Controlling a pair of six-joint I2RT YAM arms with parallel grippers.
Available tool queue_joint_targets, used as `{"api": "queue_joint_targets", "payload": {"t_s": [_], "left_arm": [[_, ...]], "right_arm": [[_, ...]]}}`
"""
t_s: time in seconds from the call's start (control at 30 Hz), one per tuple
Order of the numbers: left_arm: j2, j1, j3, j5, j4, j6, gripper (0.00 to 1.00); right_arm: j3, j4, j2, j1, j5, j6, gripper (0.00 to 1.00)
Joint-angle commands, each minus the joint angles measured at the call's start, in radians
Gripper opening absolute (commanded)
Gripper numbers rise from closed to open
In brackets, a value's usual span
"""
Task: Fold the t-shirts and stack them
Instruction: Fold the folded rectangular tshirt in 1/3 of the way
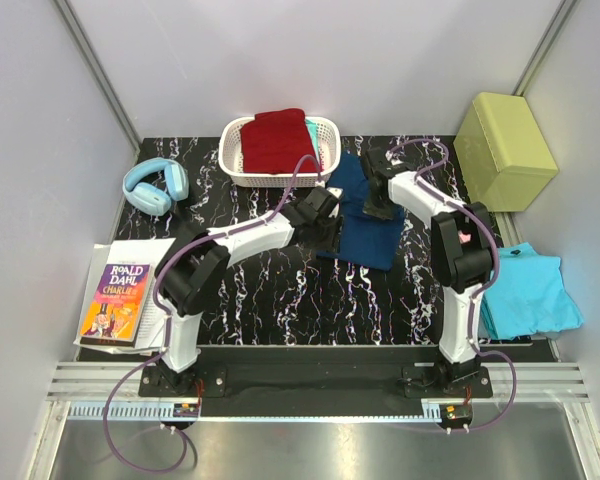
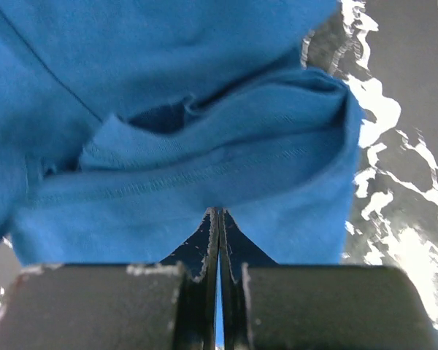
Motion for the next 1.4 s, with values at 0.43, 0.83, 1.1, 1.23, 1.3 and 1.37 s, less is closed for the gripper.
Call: {"api": "queue_joint_targets", "payload": {"t_s": [0.43,0.83,1.1,1.23,1.3,1.37], "left_arm": [[0.013,0.003,-0.012,0.064,0.026,-0.008,0.46],[0.01,0.003,-0.031,0.064,0.023,-0.002,0.44],[0.0,0.003,-0.034,0.028,0.028,-0.002,0.44],[0.023,0.003,-0.009,0.054,0.028,-0.013,0.43],[0.025,0.003,-0.005,0.058,0.026,-0.013,0.43],[0.029,0.003,-0.002,0.055,0.025,-0.013,0.43]], "right_arm": [[0.325,-0.042,0.197,-0.042,0.067,-0.056,0.0],[0.524,-0.121,0.28,-0.078,0.042,-0.073,0.0],[0.282,-0.045,0.006,0.031,-0.024,-0.068,0.0],[0.157,-0.041,-0.046,0.047,-0.051,-0.03,0.0],[0.123,-0.024,-0.065,0.048,-0.059,-0.022,0.0],[0.09,-0.018,-0.064,0.05,-0.065,-0.016,0.0]]}}
